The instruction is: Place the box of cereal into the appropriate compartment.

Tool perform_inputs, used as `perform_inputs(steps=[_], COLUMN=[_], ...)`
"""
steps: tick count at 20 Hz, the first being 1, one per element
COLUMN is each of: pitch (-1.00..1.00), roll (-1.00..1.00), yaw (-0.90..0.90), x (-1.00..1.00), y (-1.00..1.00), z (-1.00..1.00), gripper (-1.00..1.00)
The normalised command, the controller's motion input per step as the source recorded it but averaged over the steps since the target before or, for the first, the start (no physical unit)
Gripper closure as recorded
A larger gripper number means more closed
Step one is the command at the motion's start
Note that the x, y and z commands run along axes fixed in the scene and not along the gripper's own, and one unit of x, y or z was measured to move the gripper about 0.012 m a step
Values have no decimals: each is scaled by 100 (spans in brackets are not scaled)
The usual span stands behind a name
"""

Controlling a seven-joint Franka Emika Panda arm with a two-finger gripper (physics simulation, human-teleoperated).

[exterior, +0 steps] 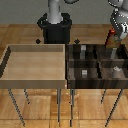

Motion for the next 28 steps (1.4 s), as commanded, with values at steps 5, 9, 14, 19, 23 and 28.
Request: perform_inputs(steps=[5, 9, 14, 19, 23, 28], pitch=[0, 0, 0, 0, 0, 0], roll=[0, 0, 0, 0, 0, 0], yaw=[0, 0, 0, 0, 0, 0], x=[-100, -25, 0, 0, 0, -60], y=[0, 0, 0, -20, -50, 0], z=[0, -50, -100, -20, 0, 0], gripper=[100, 100, 100, 100, 100, 100])
